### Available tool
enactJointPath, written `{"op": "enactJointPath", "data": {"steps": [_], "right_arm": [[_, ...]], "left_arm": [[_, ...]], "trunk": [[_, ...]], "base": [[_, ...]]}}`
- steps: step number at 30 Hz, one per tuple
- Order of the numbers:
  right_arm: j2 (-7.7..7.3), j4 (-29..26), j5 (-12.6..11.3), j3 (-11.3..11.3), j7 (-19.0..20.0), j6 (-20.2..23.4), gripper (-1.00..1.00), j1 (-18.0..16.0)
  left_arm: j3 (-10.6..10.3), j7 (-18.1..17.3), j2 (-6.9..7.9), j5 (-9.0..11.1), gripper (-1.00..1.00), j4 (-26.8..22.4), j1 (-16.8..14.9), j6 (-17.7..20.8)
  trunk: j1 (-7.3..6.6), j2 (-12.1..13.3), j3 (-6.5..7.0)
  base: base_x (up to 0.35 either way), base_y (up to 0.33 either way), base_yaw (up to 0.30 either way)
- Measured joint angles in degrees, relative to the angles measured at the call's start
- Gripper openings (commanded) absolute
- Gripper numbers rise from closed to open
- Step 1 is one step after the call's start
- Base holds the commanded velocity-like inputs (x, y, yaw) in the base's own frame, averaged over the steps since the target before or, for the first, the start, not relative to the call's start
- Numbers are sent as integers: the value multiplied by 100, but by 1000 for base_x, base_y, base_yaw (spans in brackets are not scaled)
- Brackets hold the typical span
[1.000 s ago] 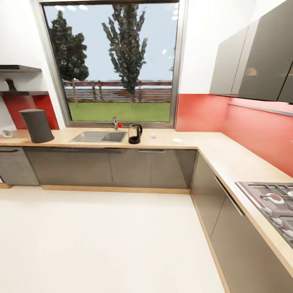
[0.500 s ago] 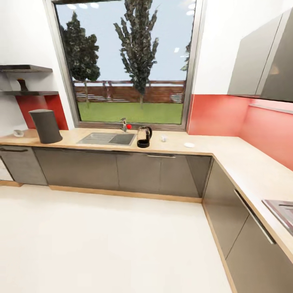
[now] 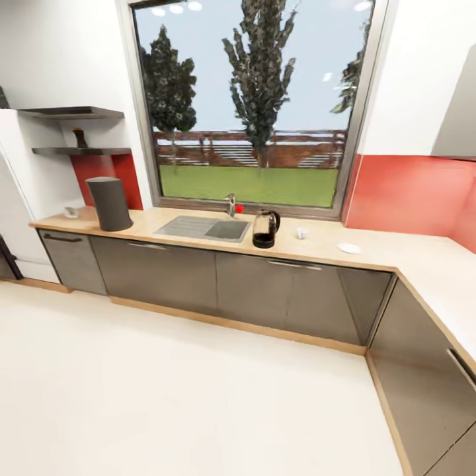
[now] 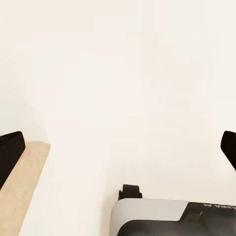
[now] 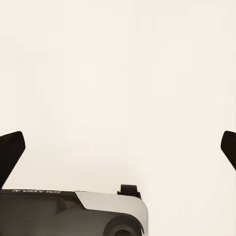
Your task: Set up a coffee station on the kitchen countertop: keep the coffee maker on the countertop, move the bottle of coffee from the kitchen shelf to the counter next to the coffee maker, place a paper coffee filter on top of the coffee maker, put the saucer next to the coffee maker with the coffee cup on the saucer, and place the electric kettle next to the coffee maker.
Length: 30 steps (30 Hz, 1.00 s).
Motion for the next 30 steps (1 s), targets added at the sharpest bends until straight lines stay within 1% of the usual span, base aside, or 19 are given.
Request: {"op": "enactJointPath", "data": {"steps": [4, 7, 30], "right_arm": [[-2, 0, 0, 0, 0, 0, 100, 0], [-1, 1, 0, 0, 0, -1, 100, 0], [-4, 1, 8, 0, -10, -28, 100, 0]], "left_arm": [[0, -3, 0, 0, 100, 0, -4, 0], [-1, -6, 0, 0, 100, 1, -4, 0], [-3, -8, 0, 0, 100, 3, -8, -1]], "trunk": [[0, 0, 6], [0, 0, 10], [0, 0, 10]], "base": [[318, 178, 271], [317, 150, 120], [332, 6, 6]]}}
